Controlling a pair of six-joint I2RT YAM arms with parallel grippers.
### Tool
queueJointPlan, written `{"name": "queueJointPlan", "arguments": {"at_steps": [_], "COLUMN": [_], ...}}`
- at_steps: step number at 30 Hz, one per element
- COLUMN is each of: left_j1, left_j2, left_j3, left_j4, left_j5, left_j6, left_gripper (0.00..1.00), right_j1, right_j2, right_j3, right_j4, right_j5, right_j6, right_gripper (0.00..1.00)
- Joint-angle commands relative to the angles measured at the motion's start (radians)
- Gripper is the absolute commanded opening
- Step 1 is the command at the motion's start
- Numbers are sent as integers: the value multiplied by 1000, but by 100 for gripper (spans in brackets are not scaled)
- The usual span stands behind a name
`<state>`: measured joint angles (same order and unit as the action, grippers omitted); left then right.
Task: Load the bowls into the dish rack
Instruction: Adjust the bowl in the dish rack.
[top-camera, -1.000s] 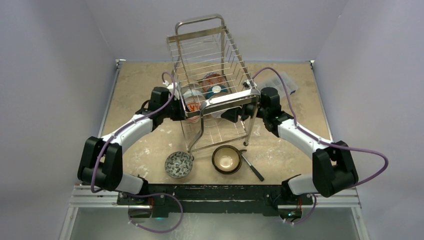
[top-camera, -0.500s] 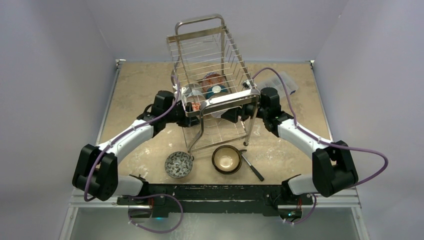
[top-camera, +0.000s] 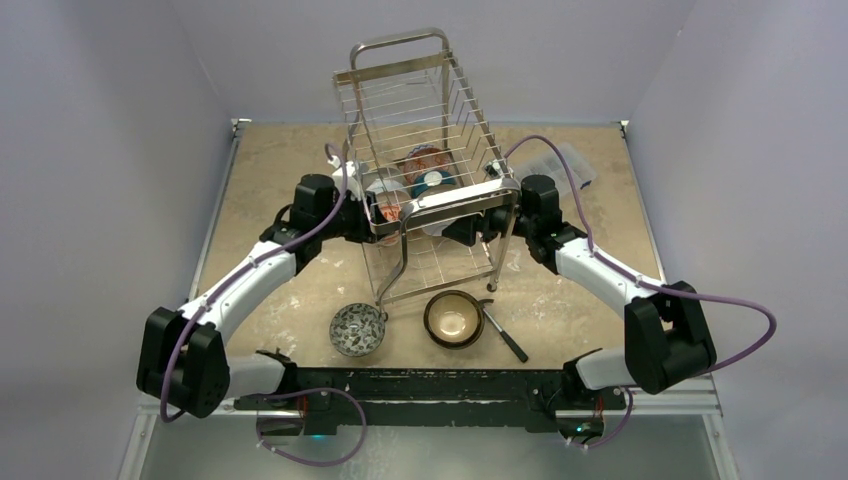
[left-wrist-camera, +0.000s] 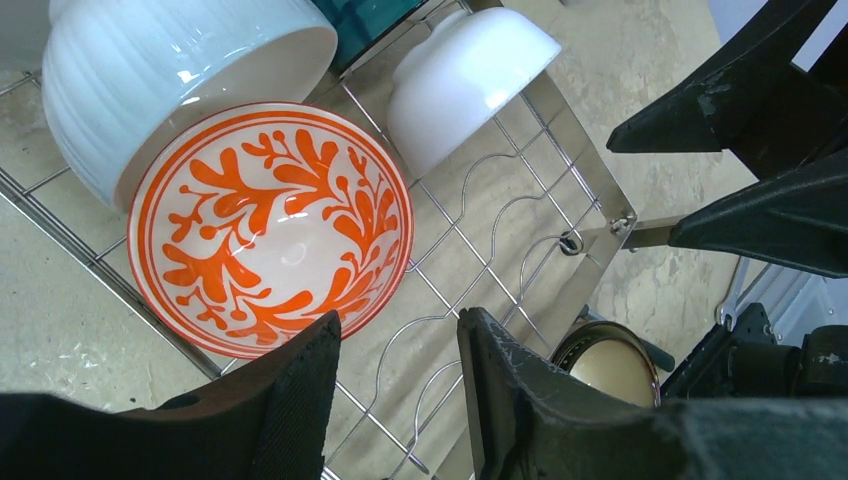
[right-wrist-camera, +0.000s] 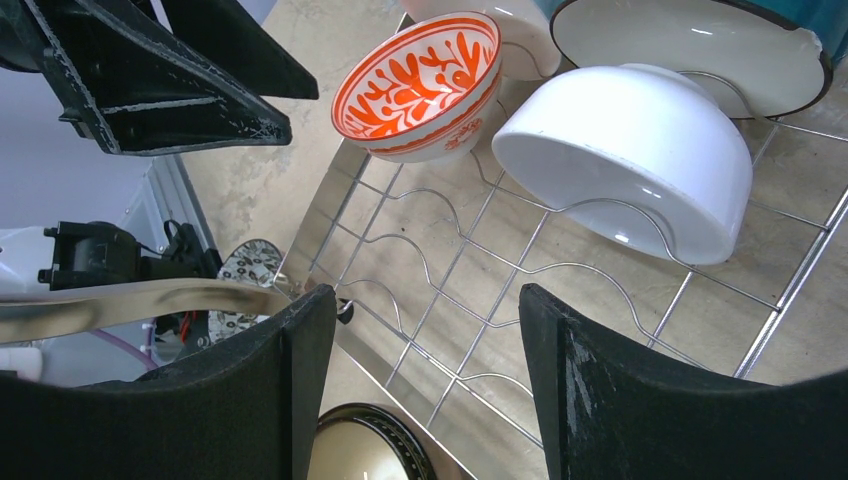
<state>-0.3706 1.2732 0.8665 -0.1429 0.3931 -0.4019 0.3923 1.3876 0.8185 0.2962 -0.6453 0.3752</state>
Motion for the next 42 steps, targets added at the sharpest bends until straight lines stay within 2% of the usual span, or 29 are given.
{"name": "queueJointPlan", "arguments": {"at_steps": [1,4,13,19,24,31,38,42], "left_j1": [2,2,-41,-70,-97,-156,-171,-171], "left_j2": [8,47,176,134,130,148,179,119], "left_j3": [48,64,60,-23,-41,-40,-29,-15], "left_j4": [31,40,89,127,100,102,123,117], "left_j5": [-33,-31,92,167,166,152,168,145], "left_j6": [73,114,71,37,44,36,17,21], "left_gripper": [47,48,44,35,32,31,31,32], "right_j1": [0,-1,-1,-1,-1,-1,-1,-1], "right_j2": [-21,-17,-22,-30,-27,-27,-32,-35], "right_j3": [11,6,-5,-5,1,-1,-1,-3], "right_j4": [18,24,19,8,8,5,-2,-6], "right_j5": [-12,-16,-13,-4,-7,-4,1,1], "right_j6": [-15,-12,-11,-21,-21,-22,-24,-26], "right_gripper": [70,70,70,70,70,70,70,70]}}
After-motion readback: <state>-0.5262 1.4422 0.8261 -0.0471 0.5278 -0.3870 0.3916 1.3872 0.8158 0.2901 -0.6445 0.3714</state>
